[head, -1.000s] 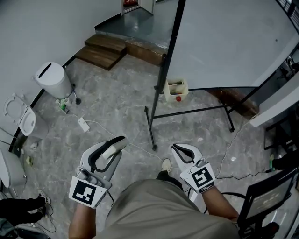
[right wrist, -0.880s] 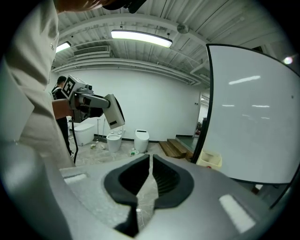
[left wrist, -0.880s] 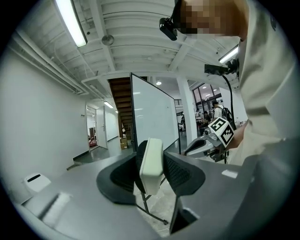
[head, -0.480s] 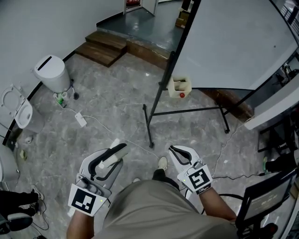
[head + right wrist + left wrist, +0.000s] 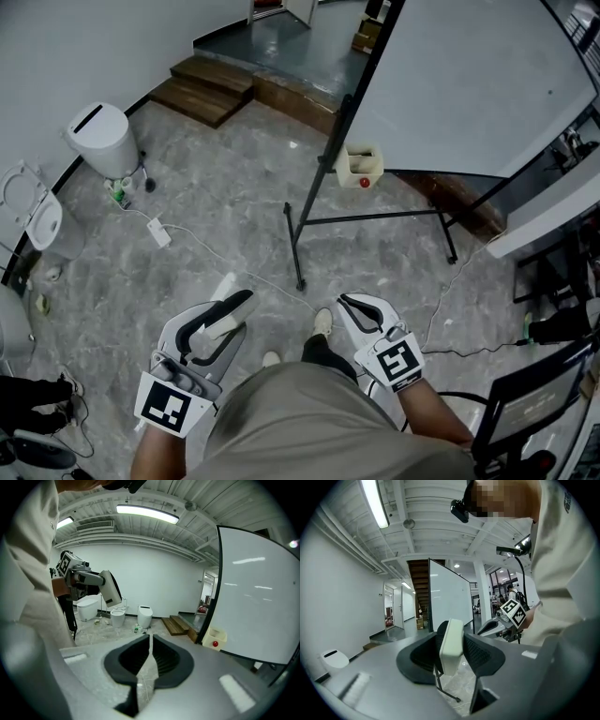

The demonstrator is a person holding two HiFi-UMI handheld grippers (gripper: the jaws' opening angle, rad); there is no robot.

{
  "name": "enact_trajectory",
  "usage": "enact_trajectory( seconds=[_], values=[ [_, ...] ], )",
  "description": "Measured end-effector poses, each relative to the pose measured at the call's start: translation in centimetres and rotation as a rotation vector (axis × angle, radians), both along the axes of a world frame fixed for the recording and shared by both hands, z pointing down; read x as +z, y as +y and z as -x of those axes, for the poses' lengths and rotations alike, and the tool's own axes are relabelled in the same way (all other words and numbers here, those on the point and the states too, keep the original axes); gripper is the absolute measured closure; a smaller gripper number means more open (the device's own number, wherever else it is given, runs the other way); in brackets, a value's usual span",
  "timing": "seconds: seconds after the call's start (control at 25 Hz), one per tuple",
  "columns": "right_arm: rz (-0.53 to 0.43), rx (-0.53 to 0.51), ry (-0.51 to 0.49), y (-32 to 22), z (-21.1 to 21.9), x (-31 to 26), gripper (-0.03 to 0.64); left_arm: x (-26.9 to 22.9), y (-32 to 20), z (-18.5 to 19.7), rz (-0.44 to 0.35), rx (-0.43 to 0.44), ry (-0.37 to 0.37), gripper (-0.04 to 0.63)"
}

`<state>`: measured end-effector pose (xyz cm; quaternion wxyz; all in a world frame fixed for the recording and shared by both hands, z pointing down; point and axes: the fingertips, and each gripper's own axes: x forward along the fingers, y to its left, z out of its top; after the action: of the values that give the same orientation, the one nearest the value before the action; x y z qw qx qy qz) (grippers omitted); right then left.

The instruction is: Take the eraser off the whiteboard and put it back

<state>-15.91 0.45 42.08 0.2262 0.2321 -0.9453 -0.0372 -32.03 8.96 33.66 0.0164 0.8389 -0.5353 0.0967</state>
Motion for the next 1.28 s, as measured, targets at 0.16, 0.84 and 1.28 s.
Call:
enact_trajectory(
  seconds=[0.16, 0.84, 1.28],
  values=[
    [0.002, 0.006, 0.001, 0.0, -0.8, 0.1, 0.603, 0.0, -0.2, -0.8, 0.006, 0.019, 0.016, 0.420],
    [0.012, 0.119, -0.033, -8.0, -8.1, 0.4, 0.603, -0.9, -14.0, -6.6, -0.006, 0.140, -0.037, 0.420],
    [0.035, 0.197, -0.078, -17.5, -15.4, 0.6, 0.603, -0.2, -28.7, -13.9, 0.014, 0.234, -0.118, 0.422]
  ],
)
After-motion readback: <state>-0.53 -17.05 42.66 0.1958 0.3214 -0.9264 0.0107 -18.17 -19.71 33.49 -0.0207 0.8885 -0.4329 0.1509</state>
